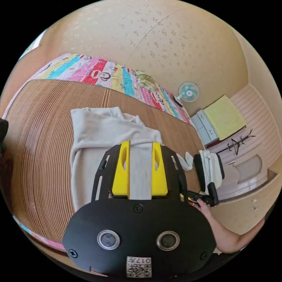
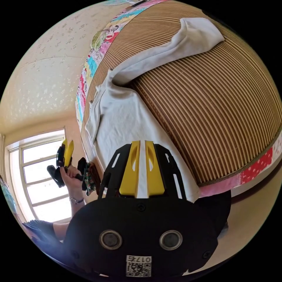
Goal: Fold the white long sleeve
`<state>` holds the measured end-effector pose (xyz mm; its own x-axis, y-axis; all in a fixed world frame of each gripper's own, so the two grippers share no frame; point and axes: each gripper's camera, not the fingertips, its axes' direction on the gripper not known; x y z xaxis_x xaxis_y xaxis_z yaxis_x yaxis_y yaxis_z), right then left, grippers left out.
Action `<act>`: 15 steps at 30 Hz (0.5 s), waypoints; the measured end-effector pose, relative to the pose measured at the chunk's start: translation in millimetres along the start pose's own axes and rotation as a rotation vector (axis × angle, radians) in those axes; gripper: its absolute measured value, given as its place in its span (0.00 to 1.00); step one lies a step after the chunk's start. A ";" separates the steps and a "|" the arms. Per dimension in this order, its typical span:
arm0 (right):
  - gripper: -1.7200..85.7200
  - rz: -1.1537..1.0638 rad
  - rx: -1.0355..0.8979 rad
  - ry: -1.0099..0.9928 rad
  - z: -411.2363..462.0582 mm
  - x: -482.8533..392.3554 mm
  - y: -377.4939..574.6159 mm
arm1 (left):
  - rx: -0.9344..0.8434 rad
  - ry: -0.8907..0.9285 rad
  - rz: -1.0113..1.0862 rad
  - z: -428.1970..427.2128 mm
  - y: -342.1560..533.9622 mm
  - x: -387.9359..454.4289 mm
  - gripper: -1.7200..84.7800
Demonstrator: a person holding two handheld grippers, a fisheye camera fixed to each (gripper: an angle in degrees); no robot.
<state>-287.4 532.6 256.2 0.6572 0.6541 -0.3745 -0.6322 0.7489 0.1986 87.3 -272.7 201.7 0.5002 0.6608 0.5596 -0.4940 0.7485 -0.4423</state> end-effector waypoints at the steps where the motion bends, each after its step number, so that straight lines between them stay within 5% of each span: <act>1: 0.07 0.003 0.003 -0.007 -1.7 4.5 -0.5 | -0.055 -0.102 -0.060 8.1 12.0 -16.9 0.15; 5: 0.12 0.038 0.101 -0.142 -19.9 31.8 -20.5 | -0.318 -0.280 -0.165 44.0 40.0 -61.1 0.18; 10: 0.18 0.125 0.260 -0.410 -27.5 60.6 -98.2 | -0.372 -0.294 -0.054 54.4 59.1 -49.1 0.16; 13: 0.14 0.207 0.160 -0.503 1.1 74.0 -173.5 | -0.379 -0.356 0.030 60.3 66.0 -37.5 0.13; 15: 0.07 0.047 0.200 -0.532 -22.7 53.6 -222.0 | -0.387 -0.362 0.063 61.8 67.0 -33.4 0.12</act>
<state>-121.1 398.9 171.4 0.7790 0.6120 0.1367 -0.6101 0.6893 0.3907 -6.5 -248.0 196.7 0.1669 0.6948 0.6995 -0.1827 0.7190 -0.6706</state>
